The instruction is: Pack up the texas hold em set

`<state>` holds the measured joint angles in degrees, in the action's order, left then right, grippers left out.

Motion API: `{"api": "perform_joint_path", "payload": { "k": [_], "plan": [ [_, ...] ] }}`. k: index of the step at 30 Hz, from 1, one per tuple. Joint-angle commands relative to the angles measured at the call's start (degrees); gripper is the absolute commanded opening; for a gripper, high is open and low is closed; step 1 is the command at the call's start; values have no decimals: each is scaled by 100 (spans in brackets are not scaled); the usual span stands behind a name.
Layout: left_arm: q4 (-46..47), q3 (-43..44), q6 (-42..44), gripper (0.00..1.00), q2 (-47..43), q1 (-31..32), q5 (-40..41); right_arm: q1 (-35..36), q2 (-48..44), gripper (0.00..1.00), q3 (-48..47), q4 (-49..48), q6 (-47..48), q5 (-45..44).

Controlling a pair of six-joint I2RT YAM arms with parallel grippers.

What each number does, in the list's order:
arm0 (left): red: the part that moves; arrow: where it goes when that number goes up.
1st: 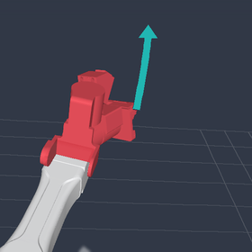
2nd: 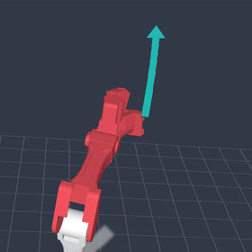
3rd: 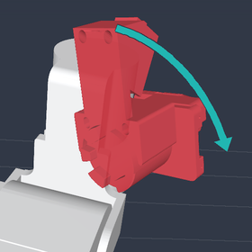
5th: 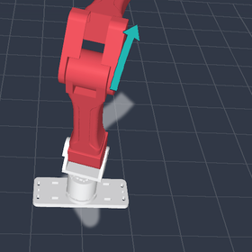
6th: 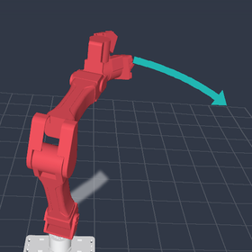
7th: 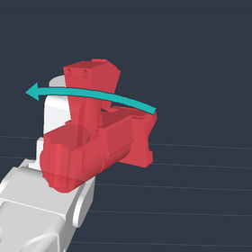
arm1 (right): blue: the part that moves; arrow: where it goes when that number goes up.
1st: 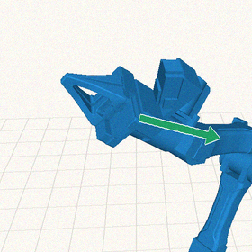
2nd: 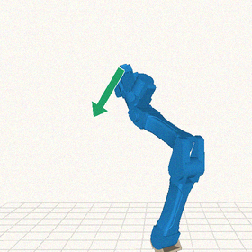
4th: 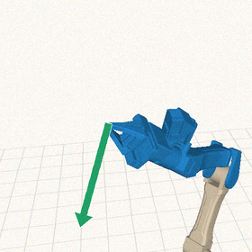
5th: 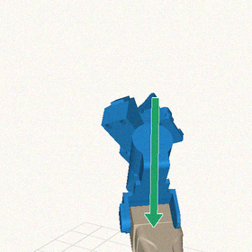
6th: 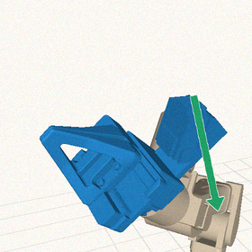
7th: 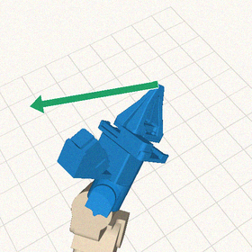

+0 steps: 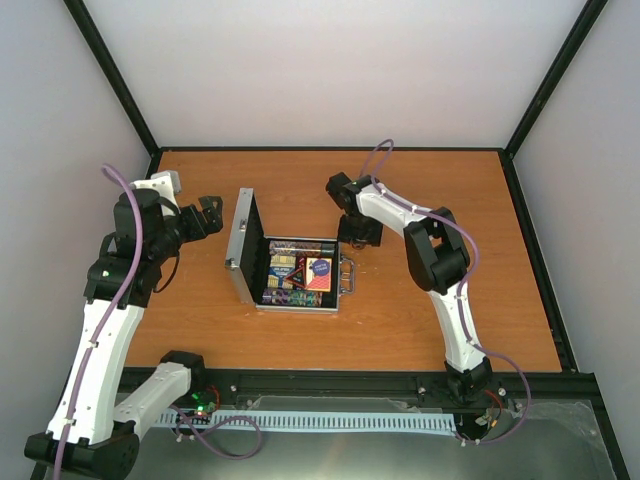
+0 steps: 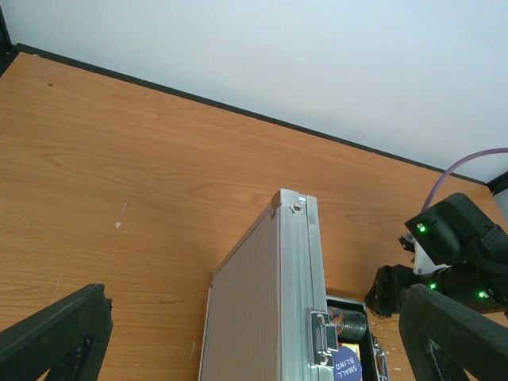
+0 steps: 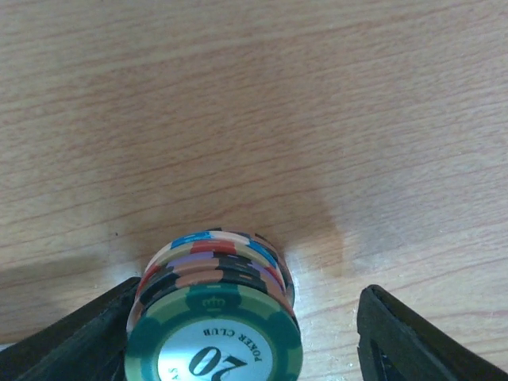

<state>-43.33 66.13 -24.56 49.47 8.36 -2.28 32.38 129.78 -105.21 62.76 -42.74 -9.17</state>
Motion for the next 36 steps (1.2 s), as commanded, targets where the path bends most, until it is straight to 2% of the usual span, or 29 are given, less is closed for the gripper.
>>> {"api": "perform_joint_path", "payload": {
  "k": [1,12,28,36],
  "plan": [
    [63,120,-1,100,-58,-27,28,-22,135,70,102,-99,-180,11],
    [58,101,4,100,-93,-27,17,-26,263,57,189,-320,-169,213],
    [79,104,-40,100,-85,-27,26,-21,41,54,1135,-747,-358,561],
    [33,102,-80,100,-113,-27,73,-35,75,47,1354,-875,-343,632]
  ]
}}
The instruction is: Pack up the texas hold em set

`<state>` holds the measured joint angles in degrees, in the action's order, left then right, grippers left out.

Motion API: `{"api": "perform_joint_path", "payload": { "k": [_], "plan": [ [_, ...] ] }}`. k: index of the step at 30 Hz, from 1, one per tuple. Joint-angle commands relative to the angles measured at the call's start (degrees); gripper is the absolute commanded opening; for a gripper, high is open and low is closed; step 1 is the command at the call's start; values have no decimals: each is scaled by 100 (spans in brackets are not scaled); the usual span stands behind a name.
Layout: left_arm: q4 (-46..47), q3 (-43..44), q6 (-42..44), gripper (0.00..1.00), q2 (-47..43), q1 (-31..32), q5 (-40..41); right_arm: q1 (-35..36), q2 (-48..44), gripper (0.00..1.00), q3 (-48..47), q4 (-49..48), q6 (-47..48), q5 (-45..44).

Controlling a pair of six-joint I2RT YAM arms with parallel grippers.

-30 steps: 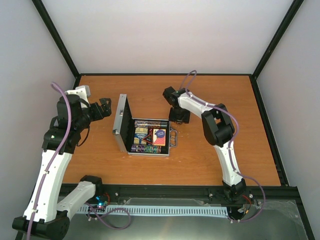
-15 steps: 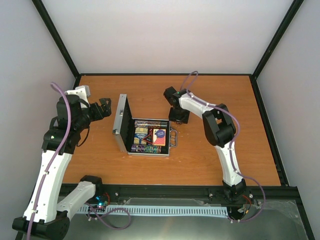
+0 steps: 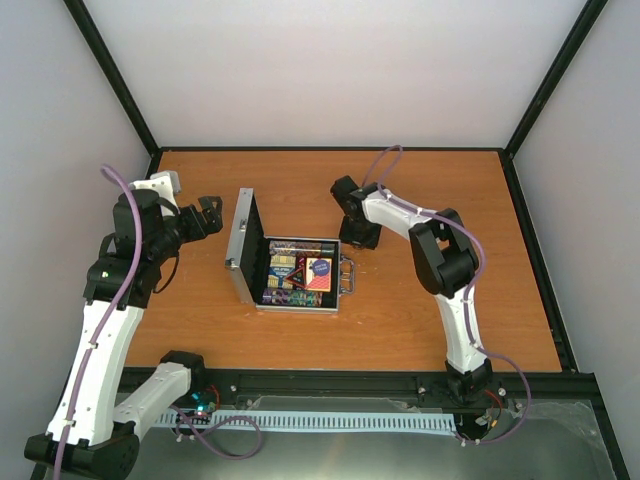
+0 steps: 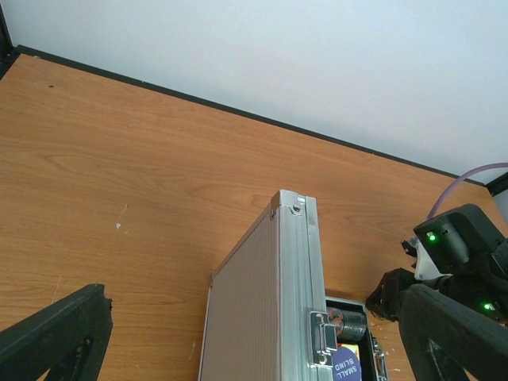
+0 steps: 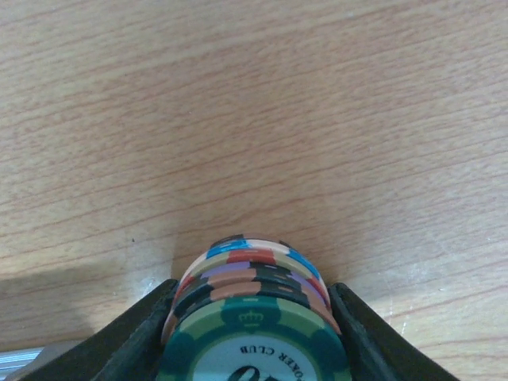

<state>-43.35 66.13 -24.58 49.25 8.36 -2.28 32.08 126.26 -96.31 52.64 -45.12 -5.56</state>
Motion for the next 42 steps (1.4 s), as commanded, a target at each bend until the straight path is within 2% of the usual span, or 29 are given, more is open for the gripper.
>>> {"api": "perform_joint_path", "payload": {
  "k": [1,13,24,30,42],
  "plan": [
    [31,102,-88,100,-99,-27,84,-7,419,47,522,106,-110,300],
    [-99,164,-205,100,-101,-27,75,-16,217,29,807,-513,358,774],
    [-335,696,-120,100,87,-27,-124,-8,-505,30,1143,-395,1412,681],
    [-373,832,-183,100,225,-25,-541,-8,-972,30,1678,-376,1936,709],
    [-437,1297,-105,100,688,-19,-1434,65,-1912,29,2609,-482,2400,787]
  ]
}}
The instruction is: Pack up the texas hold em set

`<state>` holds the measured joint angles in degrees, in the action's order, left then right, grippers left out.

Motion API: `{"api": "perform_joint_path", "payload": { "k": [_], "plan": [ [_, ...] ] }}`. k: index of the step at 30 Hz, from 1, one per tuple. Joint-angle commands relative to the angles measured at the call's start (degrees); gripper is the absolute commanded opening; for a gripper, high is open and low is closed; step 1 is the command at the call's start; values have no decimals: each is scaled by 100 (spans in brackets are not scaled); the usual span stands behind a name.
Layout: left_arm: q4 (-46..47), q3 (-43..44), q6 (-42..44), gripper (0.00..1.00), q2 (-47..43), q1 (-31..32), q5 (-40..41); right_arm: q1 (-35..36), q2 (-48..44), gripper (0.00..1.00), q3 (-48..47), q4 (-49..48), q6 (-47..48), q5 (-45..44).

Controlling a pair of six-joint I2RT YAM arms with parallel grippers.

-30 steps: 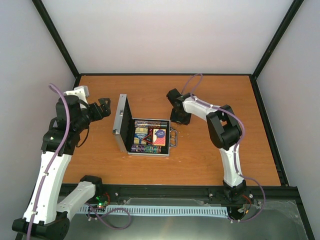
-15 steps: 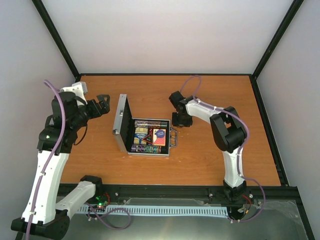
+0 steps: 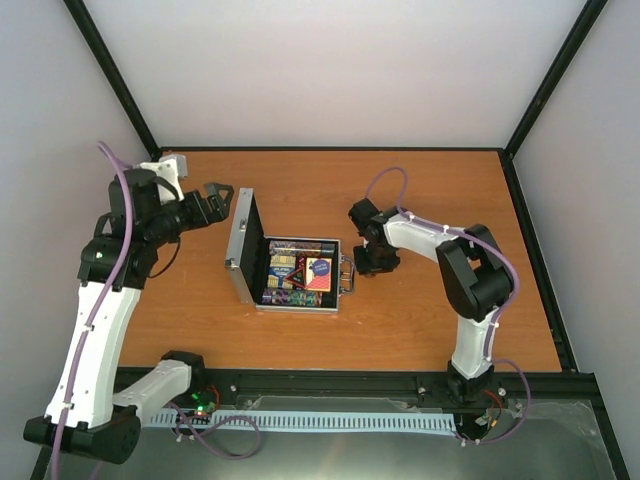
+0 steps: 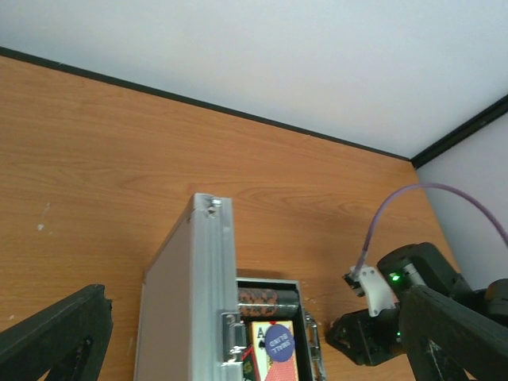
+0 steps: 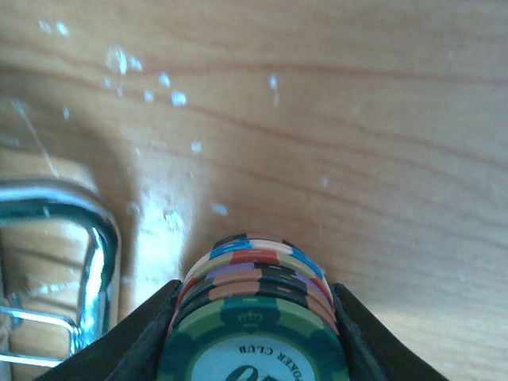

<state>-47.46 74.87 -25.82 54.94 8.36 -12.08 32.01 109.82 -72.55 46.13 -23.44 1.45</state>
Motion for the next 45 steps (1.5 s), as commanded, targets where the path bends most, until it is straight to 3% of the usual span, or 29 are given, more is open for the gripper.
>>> {"api": "perform_joint_path", "payload": {
  "k": [1,14,25,32,37,45],
  "plan": [
    [-12,476,-16,100,163,-19,-540,83,-321,29,281,173,266,83],
    [745,597,-479,95,687,281,-1288,218,-753,29,474,221,288,57],
    [1127,757,-658,94,1396,1466,-1113,218,-901,29,487,290,236,3],
    [1284,751,-828,89,1917,1870,-1357,218,-1077,29,547,394,208,-70],
    [1664,439,-1069,78,2306,1887,-1857,217,-1208,29,586,470,189,-93],
    [1955,535,-1301,71,3085,1888,-2531,223,-1462,29,614,618,210,-150]
  ]
}}
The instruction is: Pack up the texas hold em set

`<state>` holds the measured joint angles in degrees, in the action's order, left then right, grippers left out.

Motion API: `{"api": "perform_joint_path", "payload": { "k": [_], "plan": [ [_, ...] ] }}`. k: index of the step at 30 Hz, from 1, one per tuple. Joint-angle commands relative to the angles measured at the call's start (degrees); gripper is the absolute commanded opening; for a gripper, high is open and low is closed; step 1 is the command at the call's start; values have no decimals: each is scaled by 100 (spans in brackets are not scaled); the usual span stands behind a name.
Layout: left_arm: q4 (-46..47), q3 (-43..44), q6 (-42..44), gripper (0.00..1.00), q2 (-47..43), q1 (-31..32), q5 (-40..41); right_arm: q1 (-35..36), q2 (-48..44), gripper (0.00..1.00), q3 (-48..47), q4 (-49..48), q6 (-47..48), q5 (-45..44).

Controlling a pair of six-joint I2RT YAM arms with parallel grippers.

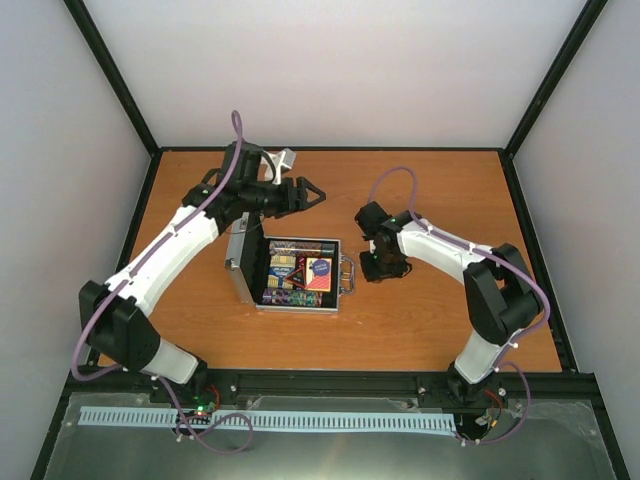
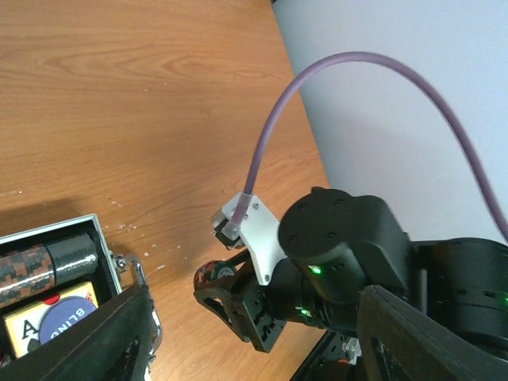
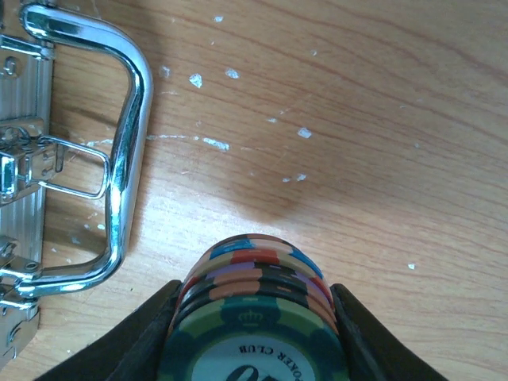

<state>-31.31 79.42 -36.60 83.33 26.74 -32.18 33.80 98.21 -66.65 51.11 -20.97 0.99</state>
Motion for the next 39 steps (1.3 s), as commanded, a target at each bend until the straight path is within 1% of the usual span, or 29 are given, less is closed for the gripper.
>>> {"api": "perform_joint_path", "payload": {
  "k": [1,10,14,21,24,31,34,39],
  "plan": [
    [348,115,-224,70,321,50,-573,44,-336,29,28,152,-19,-123],
    [65,612,14,67,1086,68,-1099,41,-628,29,-78,354,237,-92],
    [64,631,-60,65,1399,104,-1464,43,-695,29,-156,461,356,-90],
    [-6,965,-48,63,2018,270,-1869,48,-763,29,-329,680,630,-53],
    [-8,1066,-51,62,2194,285,-1931,48,-813,29,-419,740,689,46],
    [-41,1210,-71,62,2643,305,-2399,48,-883,29,-691,853,867,174],
    [-42,1232,-94,59,2825,305,-2629,48,-866,29,-857,906,965,229],
    [67,1236,-207,58,2981,305,-2801,46,-740,29,-1128,1031,1103,318]
  ]
}}
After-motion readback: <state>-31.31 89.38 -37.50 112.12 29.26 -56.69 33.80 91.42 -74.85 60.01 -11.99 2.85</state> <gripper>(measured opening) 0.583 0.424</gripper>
